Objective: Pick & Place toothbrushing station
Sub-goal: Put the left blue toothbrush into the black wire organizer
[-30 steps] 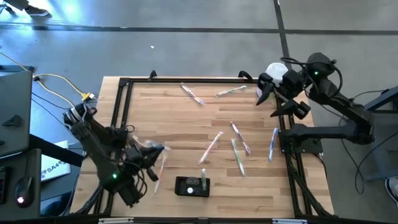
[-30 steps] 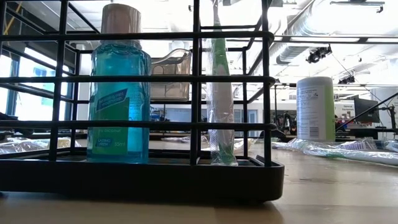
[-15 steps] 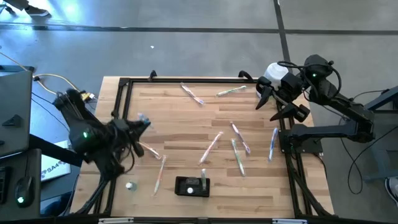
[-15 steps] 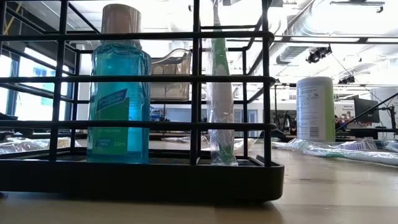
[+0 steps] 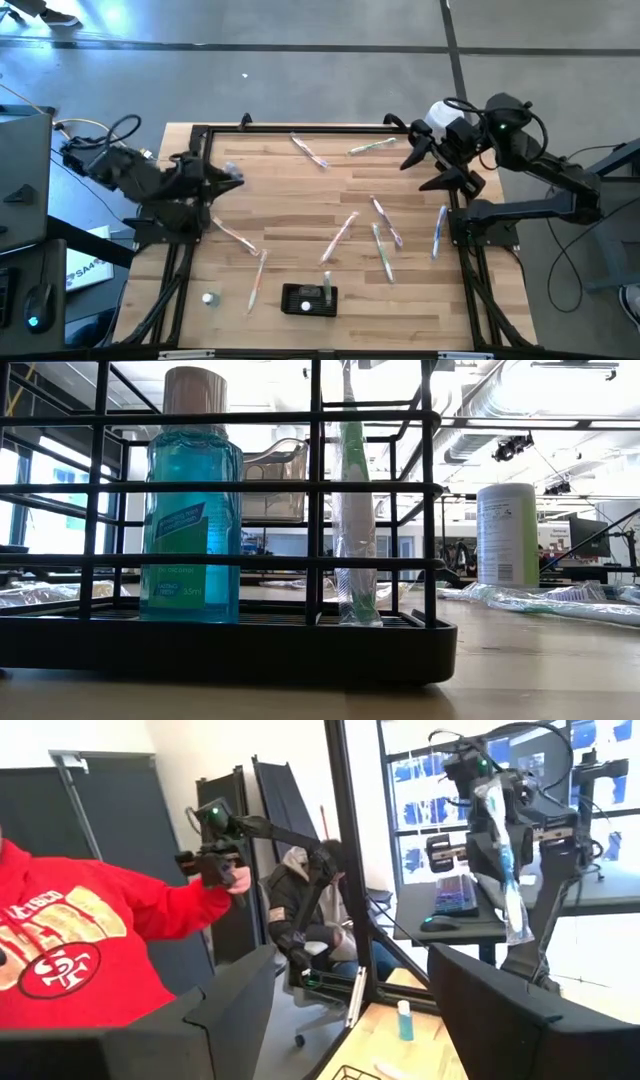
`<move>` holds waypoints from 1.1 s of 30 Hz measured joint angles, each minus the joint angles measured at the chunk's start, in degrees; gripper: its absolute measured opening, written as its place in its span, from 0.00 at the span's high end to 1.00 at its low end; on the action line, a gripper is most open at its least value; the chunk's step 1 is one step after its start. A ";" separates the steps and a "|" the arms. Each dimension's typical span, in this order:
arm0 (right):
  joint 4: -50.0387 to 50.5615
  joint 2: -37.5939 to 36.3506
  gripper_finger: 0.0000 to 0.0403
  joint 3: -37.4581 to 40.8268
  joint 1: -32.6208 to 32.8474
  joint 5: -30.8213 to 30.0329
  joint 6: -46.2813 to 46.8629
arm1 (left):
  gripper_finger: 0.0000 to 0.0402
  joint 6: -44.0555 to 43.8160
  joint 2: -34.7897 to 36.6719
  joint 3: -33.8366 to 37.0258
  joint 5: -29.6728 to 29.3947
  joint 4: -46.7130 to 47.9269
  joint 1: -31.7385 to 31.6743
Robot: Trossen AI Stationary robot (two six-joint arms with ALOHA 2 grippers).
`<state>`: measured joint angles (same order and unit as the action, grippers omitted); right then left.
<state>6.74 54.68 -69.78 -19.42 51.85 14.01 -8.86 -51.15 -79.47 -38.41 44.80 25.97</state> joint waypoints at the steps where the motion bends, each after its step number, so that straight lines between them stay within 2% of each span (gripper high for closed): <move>1: 0.03 0.04 0.37 0.00 0.31 -0.50 -0.35 | 0.93 2.18 0.56 1.22 3.61 -2.84 -2.05; 5: -0.05 0.23 0.37 0.00 1.42 -1.99 -2.25 | 0.93 7.25 1.52 8.74 18.44 -14.82 -10.69; 9: 0.01 0.91 0.37 0.00 2.25 -2.49 -3.91 | 0.93 7.00 1.31 19.30 33.65 -28.09 -18.54; 11: -0.01 1.13 0.37 0.00 2.23 -2.45 -4.21 | 0.93 5.72 1.39 24.56 38.76 -36.14 -21.17; 14: -0.08 1.67 0.37 0.00 2.23 -2.39 -5.08 | 0.93 2.15 1.55 31.42 42.88 -45.28 -22.80; 19: -0.01 2.83 0.37 0.00 2.18 -2.31 -5.28 | 0.93 -2.24 1.57 38.30 44.04 -49.60 -22.12; 26: -0.05 3.83 0.37 0.00 2.18 -2.43 -5.21 | 0.93 -3.87 1.37 43.43 43.47 -56.95 -15.31; 29: -0.08 3.81 0.37 0.00 2.18 -2.42 -5.21 | 0.93 -4.61 1.15 43.75 39.33 -59.16 -9.97; 33: -0.16 3.80 0.37 0.00 2.18 -2.45 -4.74 | 0.93 -4.96 -1.16 43.69 30.97 -58.93 -2.30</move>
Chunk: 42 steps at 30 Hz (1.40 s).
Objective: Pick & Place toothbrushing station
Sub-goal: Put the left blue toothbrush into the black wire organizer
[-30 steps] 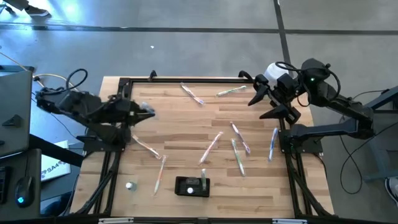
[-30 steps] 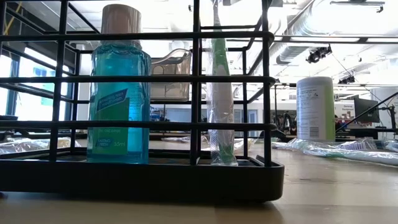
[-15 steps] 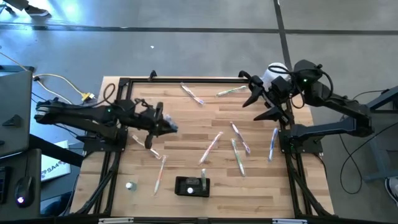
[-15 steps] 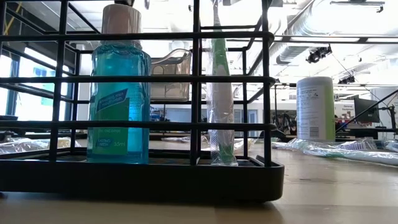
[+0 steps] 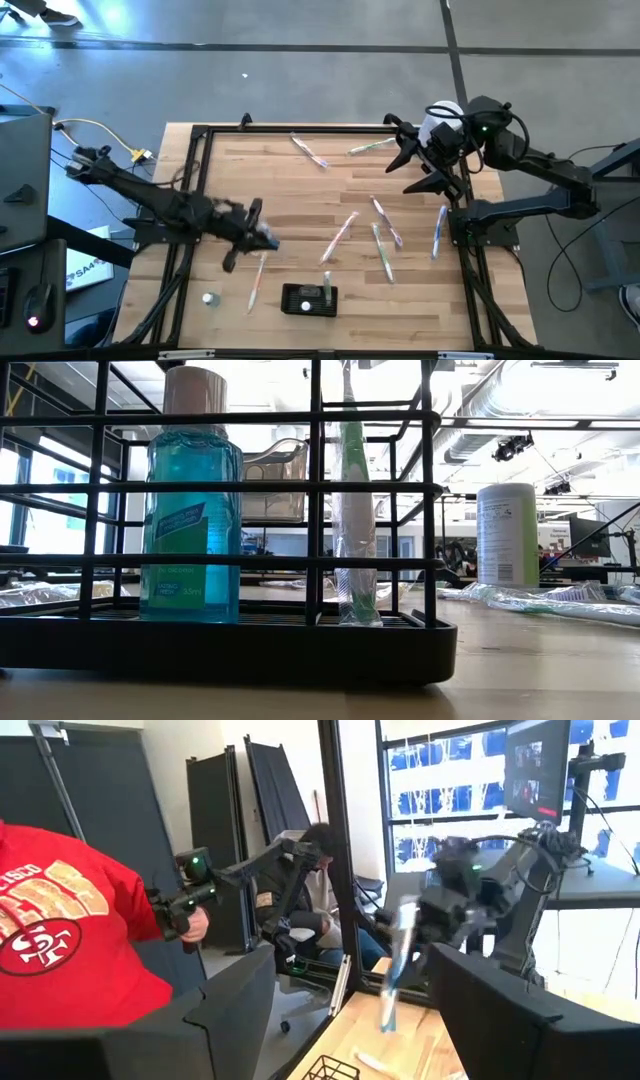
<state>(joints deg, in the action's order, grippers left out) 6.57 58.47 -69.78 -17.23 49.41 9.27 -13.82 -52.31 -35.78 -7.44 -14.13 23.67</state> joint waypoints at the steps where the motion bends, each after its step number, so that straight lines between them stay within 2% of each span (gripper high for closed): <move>1: 0.00 0.00 0.37 0.00 0.00 0.00 0.01 | 0.93 -0.01 -0.97 0.01 -2.25 -0.47 1.53; 7: -1.34 0.00 0.37 0.00 0.00 0.01 0.01 | 0.93 -0.21 -8.23 -0.01 -10.90 -9.47 7.02; 13: -2.54 -0.02 0.37 0.00 0.00 0.44 -0.02 | 0.93 -4.96 -12.96 -0.01 -17.71 -12.47 10.20; 18: -2.50 -0.04 0.37 0.00 0.02 4.90 0.56 | 0.93 -8.28 -15.46 -0.04 -22.84 -13.86 12.51; 23: -2.25 -0.02 0.37 0.00 0.77 6.84 0.96 | 0.93 -11.57 -19.23 -0.39 -23.79 -17.26 13.98; 32: -1.28 -0.04 0.37 0.02 2.12 9.28 0.97 | 0.93 -7.76 -30.03 -6.33 -25.83 -17.41 14.00; 37: -1.07 -0.04 0.37 0.04 3.46 9.53 0.97 | 0.93 -8.97 -31.65 -8.02 -28.58 -17.82 14.05; 42: -0.96 -0.04 0.37 0.04 3.76 9.73 0.93 | 0.93 -3.39 -31.34 -13.05 -31.82 -13.83 16.99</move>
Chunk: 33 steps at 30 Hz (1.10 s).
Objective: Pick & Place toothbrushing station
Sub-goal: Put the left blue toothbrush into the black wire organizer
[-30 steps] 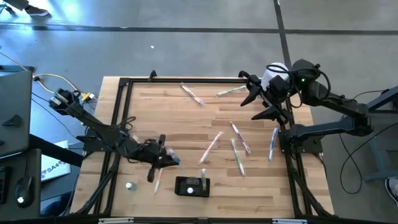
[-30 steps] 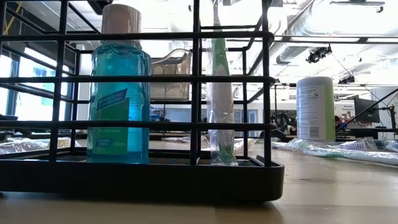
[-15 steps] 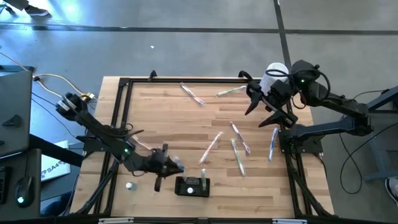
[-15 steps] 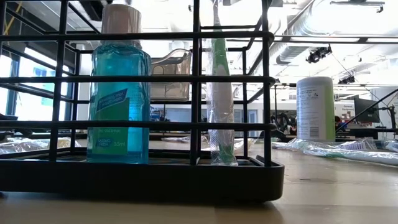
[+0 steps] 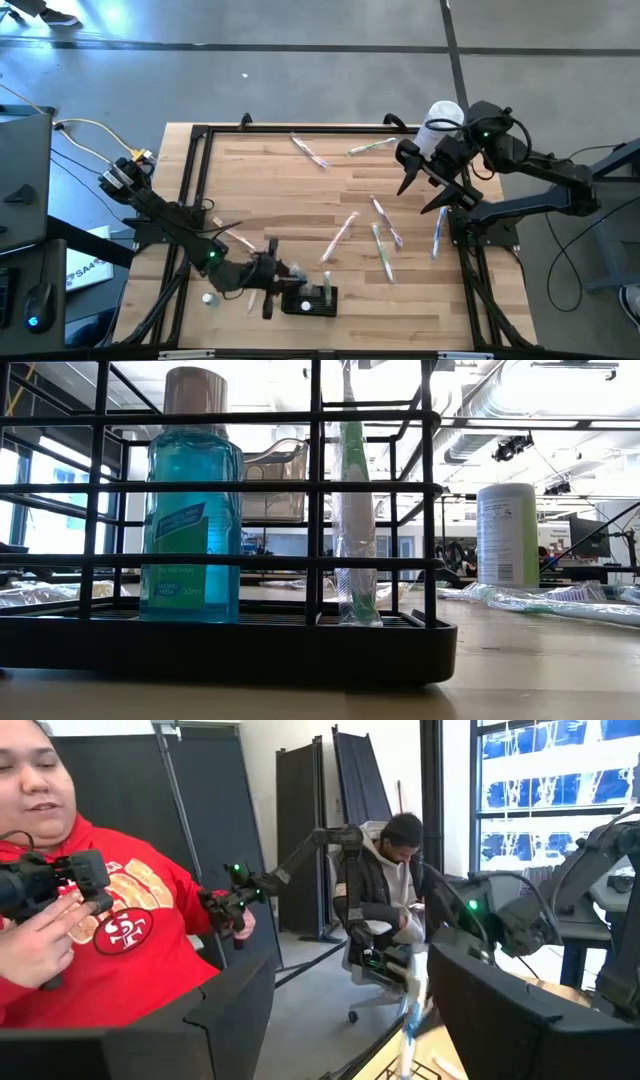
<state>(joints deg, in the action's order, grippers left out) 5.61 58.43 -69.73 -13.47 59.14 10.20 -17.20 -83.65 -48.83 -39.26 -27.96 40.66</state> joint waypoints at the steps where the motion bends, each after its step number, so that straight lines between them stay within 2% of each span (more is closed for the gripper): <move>1: 0.15 0.00 0.37 0.00 0.00 0.04 -0.27 | 0.93 -0.31 0.27 -0.70 -1.62 2.80 1.01; 5: 0.56 0.00 0.37 0.00 0.00 1.05 -1.37 | 0.93 -8.10 1.33 -2.63 -8.75 14.86 4.65; 8: 0.57 0.00 0.37 0.00 0.00 1.05 -1.46 | 0.93 -10.99 1.85 -2.65 -12.13 18.00 6.56; 14: -0.22 0.00 0.37 0.00 0.00 -1.63 -1.49 | 0.93 -11.55 1.88 -2.67 -9.21 19.62 6.59; 21: -0.29 0.02 0.37 0.00 0.00 -5.29 -1.49 | 0.93 -13.38 1.88 -2.67 -8.86 24.05 6.63; 26: -0.28 0.00 0.37 0.00 0.00 -6.30 -1.39 | 0.93 -15.93 1.74 -0.71 -9.09 22.55 6.61; 33: -0.27 0.00 0.37 0.00 1.22 -8.02 -1.29 | 0.93 -15.12 1.72 2.93 -9.01 14.75 6.61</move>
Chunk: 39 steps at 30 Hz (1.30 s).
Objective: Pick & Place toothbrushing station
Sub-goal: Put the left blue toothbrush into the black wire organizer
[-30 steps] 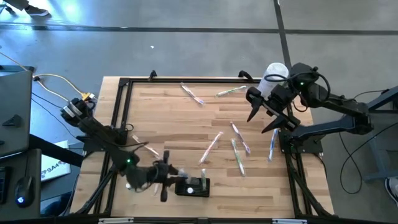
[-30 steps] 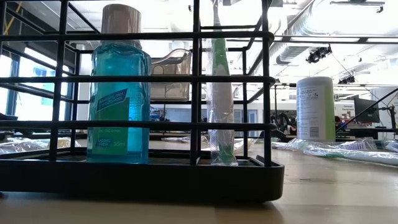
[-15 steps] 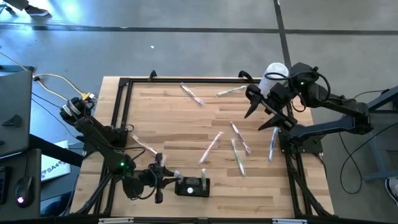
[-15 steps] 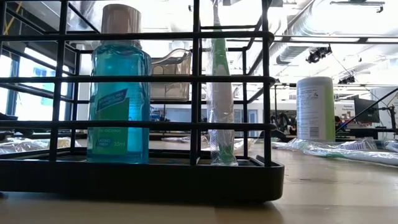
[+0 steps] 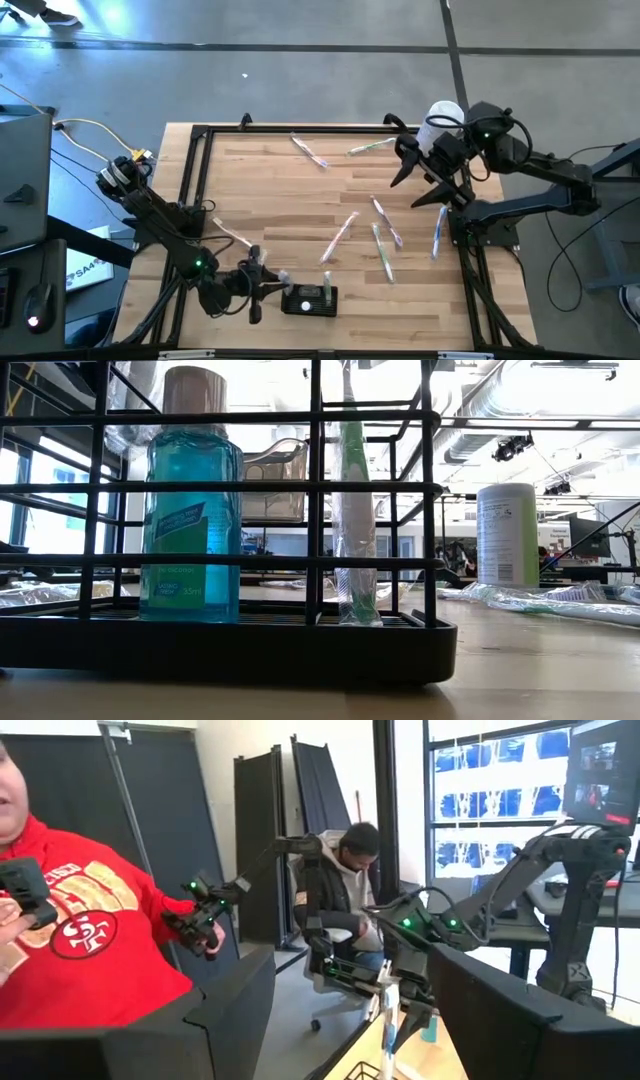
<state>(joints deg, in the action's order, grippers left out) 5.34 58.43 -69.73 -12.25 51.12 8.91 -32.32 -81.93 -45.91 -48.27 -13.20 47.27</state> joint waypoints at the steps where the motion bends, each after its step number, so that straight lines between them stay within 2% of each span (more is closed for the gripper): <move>1: -0.01 0.00 0.37 0.00 0.19 -0.13 -0.12 | 0.93 0.56 0.00 0.22 0.35 -0.84 0.00; 28: -0.44 0.00 0.37 0.00 0.64 -0.20 -0.62 | 0.93 0.35 -9.97 1.74 -1.58 -11.18 -0.07; 37: -0.46 0.00 0.37 0.00 0.64 -0.04 1.26 | 0.93 -0.49 -10.34 1.74 -2.32 -11.20 -0.07; 39: -0.44 0.00 0.37 0.00 0.64 -0.03 1.68 | 0.90 -1.46 -10.34 1.74 -2.37 -11.05 -0.07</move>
<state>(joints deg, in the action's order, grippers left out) 4.91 58.43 -69.73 -11.62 51.09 10.59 -33.78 -92.27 -44.16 -50.64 -24.26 47.20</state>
